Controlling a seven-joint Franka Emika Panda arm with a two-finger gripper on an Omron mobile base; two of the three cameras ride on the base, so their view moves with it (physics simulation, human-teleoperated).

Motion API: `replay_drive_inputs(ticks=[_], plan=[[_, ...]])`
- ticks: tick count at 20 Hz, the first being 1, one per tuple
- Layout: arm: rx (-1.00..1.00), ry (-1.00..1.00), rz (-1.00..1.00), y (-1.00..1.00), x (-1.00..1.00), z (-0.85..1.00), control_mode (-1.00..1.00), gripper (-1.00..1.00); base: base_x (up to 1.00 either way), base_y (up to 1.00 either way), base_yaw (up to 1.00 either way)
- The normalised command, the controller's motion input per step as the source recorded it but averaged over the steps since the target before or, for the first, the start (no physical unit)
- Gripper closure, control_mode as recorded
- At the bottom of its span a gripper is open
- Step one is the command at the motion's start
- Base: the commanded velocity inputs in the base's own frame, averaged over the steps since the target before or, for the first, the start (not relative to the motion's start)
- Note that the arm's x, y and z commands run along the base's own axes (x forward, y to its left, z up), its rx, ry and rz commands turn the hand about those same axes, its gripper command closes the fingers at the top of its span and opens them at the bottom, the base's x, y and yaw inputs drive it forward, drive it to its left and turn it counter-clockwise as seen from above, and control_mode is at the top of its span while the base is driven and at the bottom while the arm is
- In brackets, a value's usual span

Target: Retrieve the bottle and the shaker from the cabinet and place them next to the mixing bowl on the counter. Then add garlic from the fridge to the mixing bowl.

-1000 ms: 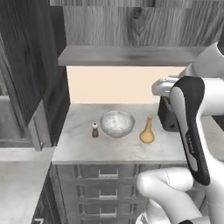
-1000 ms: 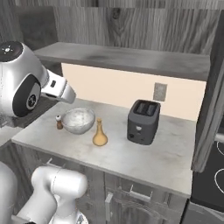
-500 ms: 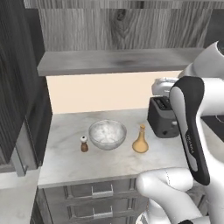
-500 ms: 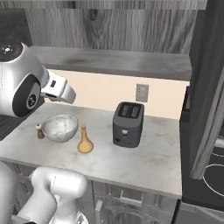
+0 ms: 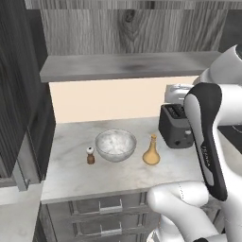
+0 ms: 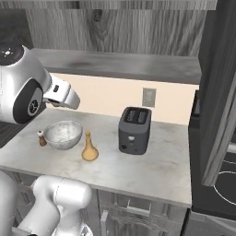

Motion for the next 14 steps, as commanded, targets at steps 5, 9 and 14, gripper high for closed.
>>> replay_drive_inputs(ticks=[5,9,14], plan=[[0.00,0.00,0.00,0.00,0.00,0.00,1.00,1.00,0.00,0.00,0.00],[0.00,0.00,0.00,0.00,0.00,0.00,1.00,1.00,0.00,0.00,0.00],[0.00,0.00,0.00,0.12,-0.13,-0.08,-1.00,1.00,-0.01,0.00,0.00]])
